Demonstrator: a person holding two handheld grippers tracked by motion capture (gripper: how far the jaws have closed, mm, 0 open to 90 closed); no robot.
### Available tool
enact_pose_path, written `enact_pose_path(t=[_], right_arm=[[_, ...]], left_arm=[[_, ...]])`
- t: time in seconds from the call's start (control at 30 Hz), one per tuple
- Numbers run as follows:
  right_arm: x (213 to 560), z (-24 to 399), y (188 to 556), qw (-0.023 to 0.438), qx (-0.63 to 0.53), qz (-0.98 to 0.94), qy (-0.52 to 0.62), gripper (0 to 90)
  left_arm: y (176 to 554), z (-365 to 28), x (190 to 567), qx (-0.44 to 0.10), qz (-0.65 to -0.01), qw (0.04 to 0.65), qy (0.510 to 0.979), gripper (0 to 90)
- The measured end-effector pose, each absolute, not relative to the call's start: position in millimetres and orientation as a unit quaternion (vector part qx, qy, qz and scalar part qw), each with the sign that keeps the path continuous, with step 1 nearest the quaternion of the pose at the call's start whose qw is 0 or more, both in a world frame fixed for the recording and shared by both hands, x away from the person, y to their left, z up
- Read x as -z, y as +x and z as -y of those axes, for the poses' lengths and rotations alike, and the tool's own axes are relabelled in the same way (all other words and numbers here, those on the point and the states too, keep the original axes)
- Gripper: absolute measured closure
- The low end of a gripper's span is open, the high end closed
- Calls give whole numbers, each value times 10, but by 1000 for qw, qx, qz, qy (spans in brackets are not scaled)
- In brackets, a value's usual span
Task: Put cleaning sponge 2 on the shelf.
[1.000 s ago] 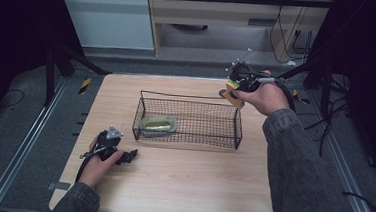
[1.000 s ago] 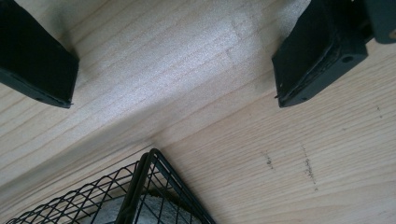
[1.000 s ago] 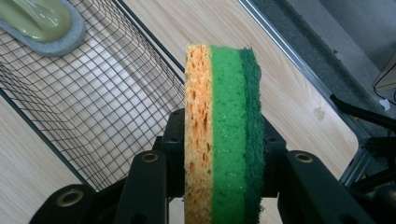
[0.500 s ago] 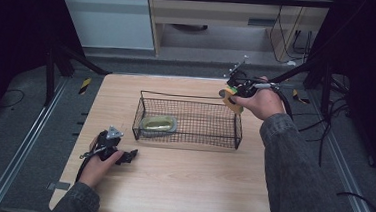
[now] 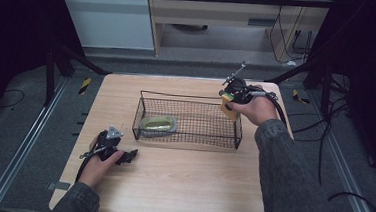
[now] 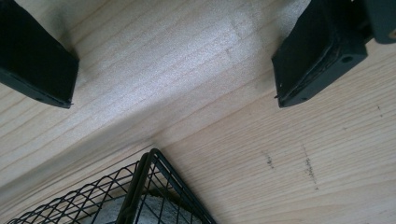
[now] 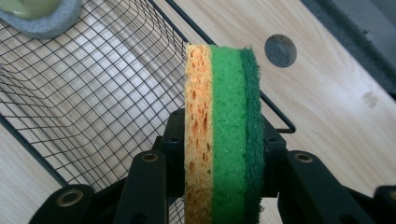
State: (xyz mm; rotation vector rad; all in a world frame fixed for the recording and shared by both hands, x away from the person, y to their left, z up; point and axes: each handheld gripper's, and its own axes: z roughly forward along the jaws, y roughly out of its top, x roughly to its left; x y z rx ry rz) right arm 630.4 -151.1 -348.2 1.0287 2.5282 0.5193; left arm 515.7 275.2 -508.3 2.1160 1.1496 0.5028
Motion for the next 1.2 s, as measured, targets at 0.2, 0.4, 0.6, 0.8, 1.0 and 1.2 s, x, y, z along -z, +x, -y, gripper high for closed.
enact_pose_path(t=[0.2,0.4,0.6,0.8,1.0,1.2], right_arm=[[3595,1536,6350,173,-188,-894,368,646],[3674,1535,6380,170,-182,-894,372,646],[3735,1546,6402,172,-179,-894,372,646],[3793,1537,6423,171,-175,-896,371,645],[3837,1510,6428,174,-170,-898,367,645],[3940,1518,6432,168,-169,-896,373,645]], left_arm=[[5158,-2753,5082,-192,-440,334,811,0],[5160,-2754,5084,-192,-439,335,811,0],[5161,-2754,5085,-192,-438,336,811,0],[5161,-2754,5085,-192,-438,335,811,0],[5162,-2754,5085,-192,-438,336,811,0],[5162,-2754,5085,-192,-438,335,812,0]])
